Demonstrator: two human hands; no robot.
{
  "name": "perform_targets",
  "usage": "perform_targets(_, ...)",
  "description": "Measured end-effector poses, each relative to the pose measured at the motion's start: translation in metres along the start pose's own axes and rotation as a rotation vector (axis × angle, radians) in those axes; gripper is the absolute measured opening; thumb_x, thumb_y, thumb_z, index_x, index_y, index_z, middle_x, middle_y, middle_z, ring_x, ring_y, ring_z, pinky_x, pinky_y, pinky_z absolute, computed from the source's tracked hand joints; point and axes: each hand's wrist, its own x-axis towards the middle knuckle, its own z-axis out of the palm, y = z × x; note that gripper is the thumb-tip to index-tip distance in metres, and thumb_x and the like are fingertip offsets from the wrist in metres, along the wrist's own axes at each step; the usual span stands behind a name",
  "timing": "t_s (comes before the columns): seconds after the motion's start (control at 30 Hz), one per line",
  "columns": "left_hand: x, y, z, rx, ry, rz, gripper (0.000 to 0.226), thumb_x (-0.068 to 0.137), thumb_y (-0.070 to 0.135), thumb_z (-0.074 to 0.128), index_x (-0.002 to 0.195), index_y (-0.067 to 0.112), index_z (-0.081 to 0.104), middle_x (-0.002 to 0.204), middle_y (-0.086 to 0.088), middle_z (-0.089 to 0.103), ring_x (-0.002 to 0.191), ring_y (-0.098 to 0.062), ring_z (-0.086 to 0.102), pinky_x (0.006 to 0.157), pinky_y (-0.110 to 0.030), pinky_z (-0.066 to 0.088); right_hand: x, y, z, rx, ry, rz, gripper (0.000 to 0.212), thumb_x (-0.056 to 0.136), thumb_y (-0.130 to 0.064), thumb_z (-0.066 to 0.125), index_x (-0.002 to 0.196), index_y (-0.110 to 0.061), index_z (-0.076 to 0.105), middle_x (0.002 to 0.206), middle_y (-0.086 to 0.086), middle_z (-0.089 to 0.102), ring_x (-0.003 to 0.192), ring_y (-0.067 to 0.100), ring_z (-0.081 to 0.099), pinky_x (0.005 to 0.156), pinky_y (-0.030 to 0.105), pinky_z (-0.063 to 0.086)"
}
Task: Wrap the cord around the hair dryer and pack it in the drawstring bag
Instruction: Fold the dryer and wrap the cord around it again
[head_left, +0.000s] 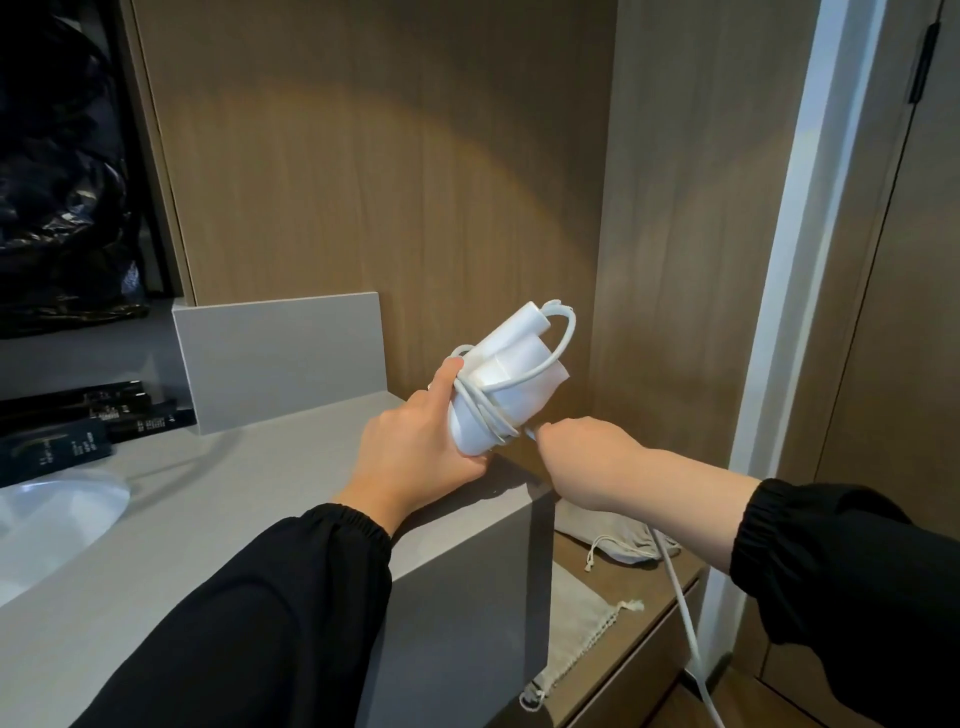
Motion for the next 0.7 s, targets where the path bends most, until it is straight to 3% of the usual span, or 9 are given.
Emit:
perform_targets(0.17,0.002,-0.006,0.003,0.018,-0.014,-0.117,0.093,0.068,0.054,0.067,0.142,0.037,0.012,0.104,0.004,0.061,0.083,-0.021,0.061,0.068,-0.034,0.056,-0.007,-0.015,-0.008,0.052,0.063,-0.060,0.042,0.095,-0.009,0.054,0.136,-0.011,0.046,0.102,0.004,0.058,0.087,0.017,0.059,0.074,0.023,0.047)
perform_targets(0.33,0.002,-0.009,0.001,0.090,-0.010,-0.191,0.092,0.070,0.049,0.068,0.142,0.036,0.011,0.103,0.002,0.060,0.081,-0.021,0.060,0.064,-0.030,0.053,0.003,-0.019,-0.012,0.342,0.093,0.020,0.012,0.096,-0.019,0.055,0.101,-0.015,0.065,0.075,-0.003,0.053,0.070,0.012,0.057,0.062,0.016,0.043)
perform_targets(0.43,0.001,-0.011,0.000,0.216,-0.031,-0.198,0.093,0.072,0.046,0.068,0.143,0.037,0.008,0.105,-0.001,0.059,0.078,-0.019,0.055,0.059,-0.027,0.046,0.006,-0.017,-0.016,0.462,0.083,0.051,0.022,0.097,-0.024,0.054,0.077,-0.019,0.062,0.069,-0.001,0.055,0.064,0.011,0.055,0.057,0.016,0.040)
perform_targets(0.57,0.001,-0.014,-0.001,0.290,-0.042,-0.163,0.092,0.076,0.041,0.068,0.146,0.036,0.009,0.111,-0.006,0.054,0.093,-0.023,0.055,0.061,-0.028,0.041,0.007,-0.011,-0.018,0.484,0.127,0.106,0.017,0.096,-0.023,0.056,0.092,-0.014,0.070,0.083,0.005,0.066,0.074,0.015,0.062,0.067,0.018,0.049)
perform_targets(0.7,0.002,-0.013,-0.001,0.296,-0.012,-0.122,0.089,0.077,0.039,0.067,0.146,0.036,0.011,0.108,-0.006,0.052,0.092,-0.022,0.051,0.058,-0.028,0.038,0.005,-0.007,-0.020,0.452,0.156,0.132,0.015,0.095,-0.019,0.055,0.094,-0.015,0.070,0.085,0.005,0.066,0.077,0.015,0.063,0.070,0.020,0.052)
